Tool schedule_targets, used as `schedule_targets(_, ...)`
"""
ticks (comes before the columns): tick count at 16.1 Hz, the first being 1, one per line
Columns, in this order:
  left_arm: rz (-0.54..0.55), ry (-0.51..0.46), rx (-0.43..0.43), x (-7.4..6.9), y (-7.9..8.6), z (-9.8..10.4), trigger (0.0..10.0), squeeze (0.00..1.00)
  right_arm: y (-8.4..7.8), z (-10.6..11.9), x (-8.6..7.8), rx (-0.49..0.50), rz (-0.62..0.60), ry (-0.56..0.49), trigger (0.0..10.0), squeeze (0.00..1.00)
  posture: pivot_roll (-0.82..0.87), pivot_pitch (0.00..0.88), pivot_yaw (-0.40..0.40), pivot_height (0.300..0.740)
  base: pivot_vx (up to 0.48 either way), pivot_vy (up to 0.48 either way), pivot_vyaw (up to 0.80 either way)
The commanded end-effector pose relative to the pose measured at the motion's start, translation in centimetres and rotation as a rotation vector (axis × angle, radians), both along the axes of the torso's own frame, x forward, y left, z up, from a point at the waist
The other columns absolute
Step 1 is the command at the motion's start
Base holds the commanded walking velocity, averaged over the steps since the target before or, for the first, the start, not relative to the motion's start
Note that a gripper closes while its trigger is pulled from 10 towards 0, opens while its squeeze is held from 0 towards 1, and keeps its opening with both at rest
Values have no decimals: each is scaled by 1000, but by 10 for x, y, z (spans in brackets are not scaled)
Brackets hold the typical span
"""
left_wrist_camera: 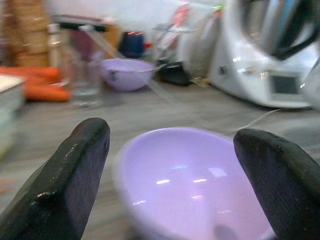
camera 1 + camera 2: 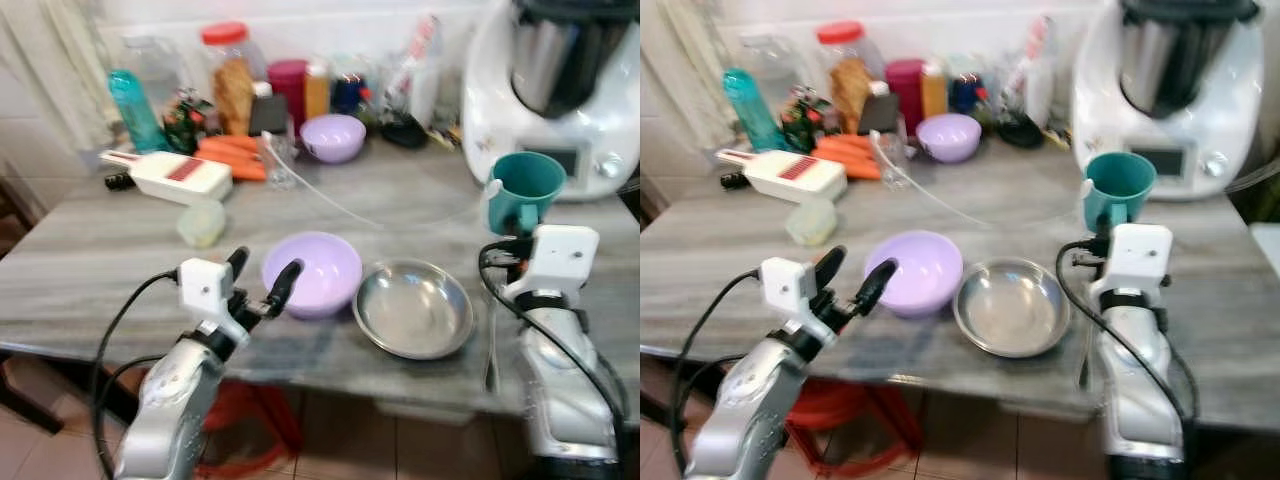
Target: Setting the table
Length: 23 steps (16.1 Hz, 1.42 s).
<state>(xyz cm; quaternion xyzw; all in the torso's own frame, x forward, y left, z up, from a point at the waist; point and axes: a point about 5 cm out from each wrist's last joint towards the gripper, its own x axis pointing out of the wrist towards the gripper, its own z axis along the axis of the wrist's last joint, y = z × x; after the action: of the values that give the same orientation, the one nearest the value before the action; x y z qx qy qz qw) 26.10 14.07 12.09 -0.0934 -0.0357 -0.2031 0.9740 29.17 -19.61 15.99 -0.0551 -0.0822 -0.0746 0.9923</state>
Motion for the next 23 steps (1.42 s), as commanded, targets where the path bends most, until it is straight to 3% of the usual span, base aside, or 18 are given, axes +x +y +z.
schedule_targets(1, 22, -11, 14, 0, 5, 1, 10000, 0, 1, 5, 0, -10, 13, -19, 10000, 0, -62, 0, 82, 740, 0, 0, 0)
schedule_targets(7, 10, 21, 90, -18, 25, -9, 10000, 0, 1, -1, 5, 9, 75, 43, 10000, 0, -53, 0, 87, 740, 0, 0, 0)
schedule_targets(10, -104, 37, 116, -32, 30, -11, 10000, 0, 0, -6, 17, 19, 144, 76, 10000, 0, -38, 6, 98, 740, 0, 0, 0)
schedule_targets(15, -156, 53, 129, -40, 31, -11, 10000, 0, 4, -6, 37, 16, 167, 83, 10000, 0, -17, 32, 98, 740, 0, 0, 400)
schedule_targets(18, -204, 65, 118, -43, 27, -11, 10000, 0, 7, -9, 41, 29, 168, 89, 10000, 0, -8, 34, 93, 740, 0, 0, 0)
schedule_targets(23, -318, 94, 72, -47, 18, -12, 10000, 0, 15, -29, 44, 33, 230, 190, 10000, 0, -14, 35, 86, 740, 0, 0, 0)
